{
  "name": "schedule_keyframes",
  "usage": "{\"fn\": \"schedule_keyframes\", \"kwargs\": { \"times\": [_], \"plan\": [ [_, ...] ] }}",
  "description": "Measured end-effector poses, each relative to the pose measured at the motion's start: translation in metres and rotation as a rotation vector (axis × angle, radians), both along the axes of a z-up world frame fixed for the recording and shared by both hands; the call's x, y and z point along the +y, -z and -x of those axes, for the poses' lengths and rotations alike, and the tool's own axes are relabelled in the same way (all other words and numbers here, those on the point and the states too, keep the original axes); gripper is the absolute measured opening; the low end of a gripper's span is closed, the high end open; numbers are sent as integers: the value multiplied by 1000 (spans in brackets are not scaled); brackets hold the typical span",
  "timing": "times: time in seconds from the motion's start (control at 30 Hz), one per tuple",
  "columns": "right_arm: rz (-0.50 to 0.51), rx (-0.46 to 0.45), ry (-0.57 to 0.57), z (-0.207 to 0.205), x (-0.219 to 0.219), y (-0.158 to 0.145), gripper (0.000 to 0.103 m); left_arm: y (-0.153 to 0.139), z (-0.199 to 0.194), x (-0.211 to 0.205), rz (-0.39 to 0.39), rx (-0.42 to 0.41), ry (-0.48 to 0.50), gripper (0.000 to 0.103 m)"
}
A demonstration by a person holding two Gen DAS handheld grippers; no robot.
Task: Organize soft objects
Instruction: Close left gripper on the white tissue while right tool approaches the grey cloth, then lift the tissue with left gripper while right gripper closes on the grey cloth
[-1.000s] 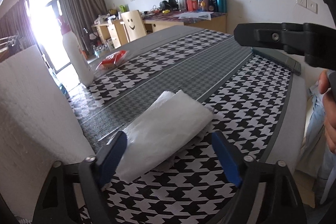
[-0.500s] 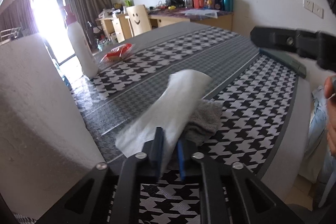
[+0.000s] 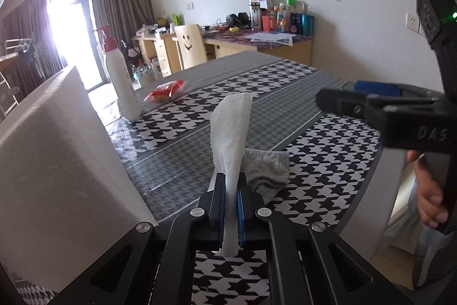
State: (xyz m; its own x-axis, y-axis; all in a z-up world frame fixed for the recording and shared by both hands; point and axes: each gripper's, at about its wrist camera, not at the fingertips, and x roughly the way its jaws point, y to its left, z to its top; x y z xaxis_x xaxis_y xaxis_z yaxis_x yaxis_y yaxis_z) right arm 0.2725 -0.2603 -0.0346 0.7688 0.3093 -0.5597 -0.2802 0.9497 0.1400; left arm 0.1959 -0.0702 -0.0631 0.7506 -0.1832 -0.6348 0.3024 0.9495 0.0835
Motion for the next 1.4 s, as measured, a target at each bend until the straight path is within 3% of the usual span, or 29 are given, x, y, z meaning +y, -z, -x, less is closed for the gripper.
{"fn": "schedule_keyframes", "kwargs": {
  "times": [0.73,1.3,1.4],
  "plan": [
    [59,46,-133,5,46,16,94,-21,44,31,75,-60,-46,7],
    [92,135,-213,-1,77,42,94,-24,43,45,102,-74,-99,7],
    [102,154,-225,0,82,45,90,-24,43,47,102,-74,-107,7]
  ]
}}
